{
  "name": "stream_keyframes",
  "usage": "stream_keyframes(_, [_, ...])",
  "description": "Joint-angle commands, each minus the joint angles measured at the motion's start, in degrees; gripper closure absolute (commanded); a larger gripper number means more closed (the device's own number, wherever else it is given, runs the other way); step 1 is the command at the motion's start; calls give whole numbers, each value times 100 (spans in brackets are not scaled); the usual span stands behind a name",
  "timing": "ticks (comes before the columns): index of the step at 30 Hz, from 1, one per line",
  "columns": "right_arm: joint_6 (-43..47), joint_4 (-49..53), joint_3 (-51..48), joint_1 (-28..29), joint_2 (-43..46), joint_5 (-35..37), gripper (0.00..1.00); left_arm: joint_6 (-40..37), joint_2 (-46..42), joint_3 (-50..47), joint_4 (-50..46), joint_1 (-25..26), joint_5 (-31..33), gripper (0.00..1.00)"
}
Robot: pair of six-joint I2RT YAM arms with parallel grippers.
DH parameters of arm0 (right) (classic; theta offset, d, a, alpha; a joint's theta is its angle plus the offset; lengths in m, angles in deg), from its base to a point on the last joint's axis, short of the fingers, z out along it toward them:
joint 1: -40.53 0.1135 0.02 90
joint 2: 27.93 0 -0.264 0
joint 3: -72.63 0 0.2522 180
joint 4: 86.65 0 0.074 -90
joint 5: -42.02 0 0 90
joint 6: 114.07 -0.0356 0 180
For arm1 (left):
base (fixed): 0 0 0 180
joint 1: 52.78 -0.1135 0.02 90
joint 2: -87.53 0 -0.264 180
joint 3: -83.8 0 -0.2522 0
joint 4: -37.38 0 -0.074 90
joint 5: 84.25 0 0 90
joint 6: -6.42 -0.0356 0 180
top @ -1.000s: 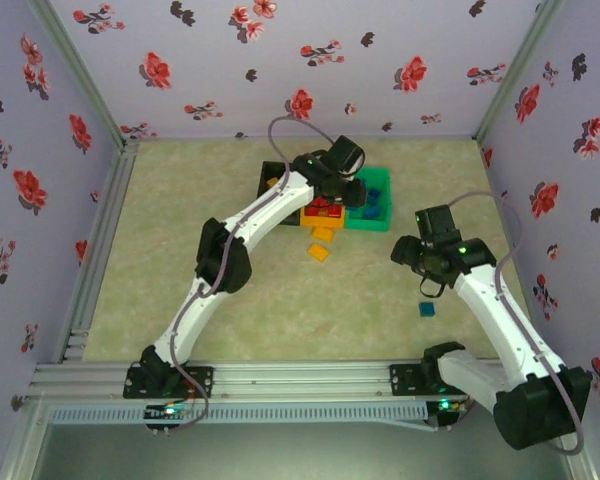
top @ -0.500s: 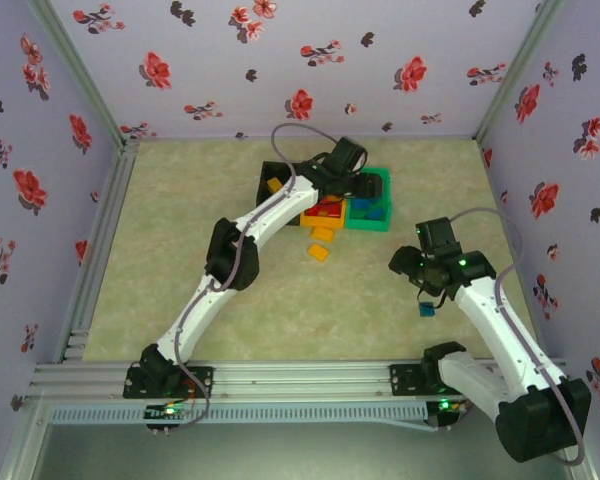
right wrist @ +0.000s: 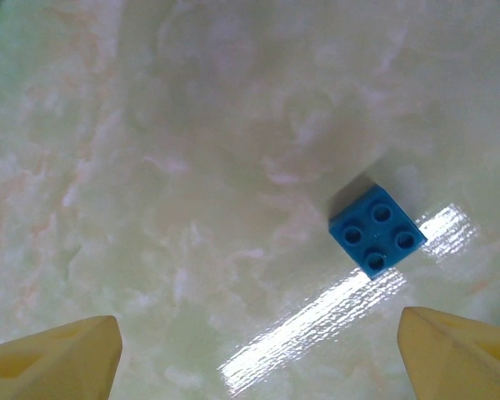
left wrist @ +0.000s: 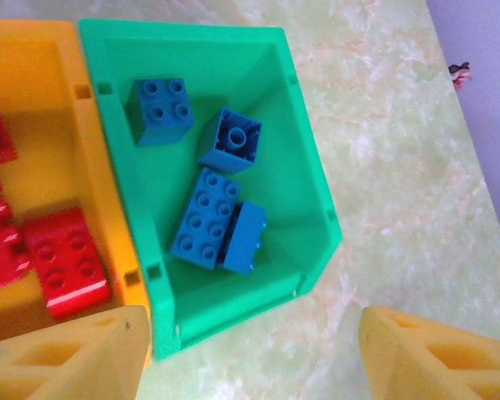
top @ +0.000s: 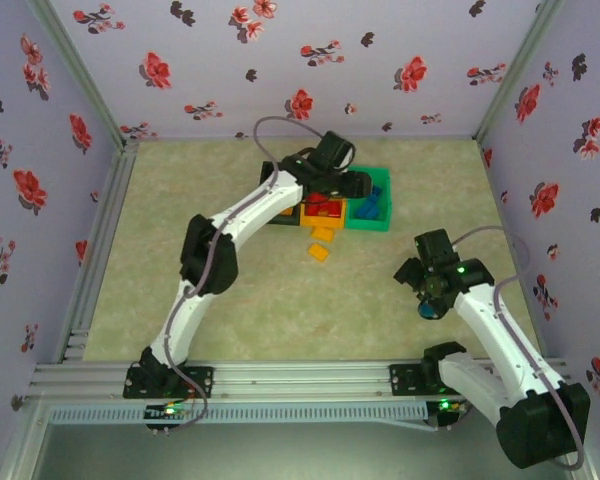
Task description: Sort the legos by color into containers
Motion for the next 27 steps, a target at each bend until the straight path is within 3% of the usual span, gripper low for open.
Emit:
stream_keyframes(1, [-650,167,-287,-44,73,96,12,-252,-693,-504,-25,-38,-116,33])
stream_keyframes(7, [-1235,-178,-761,-337,195,-109,7,-335,-1657,-1679,155,-47,-148,33])
stream_keyframes(14, [-1239,-852,-1165,-1097,52,-694,7,-229,-2659,-2817,571,-42,-266,33])
stream_keyframes(23, [-932,-1165,-1144,-1822,-518,-1009,17,-127,-3111,-3334,631,-38,-170,33])
stream_keyframes(27, [-795,-1206,-1111,-2028,-723,-1110,28,-44,-3324,-3701,891,-39,-142,33])
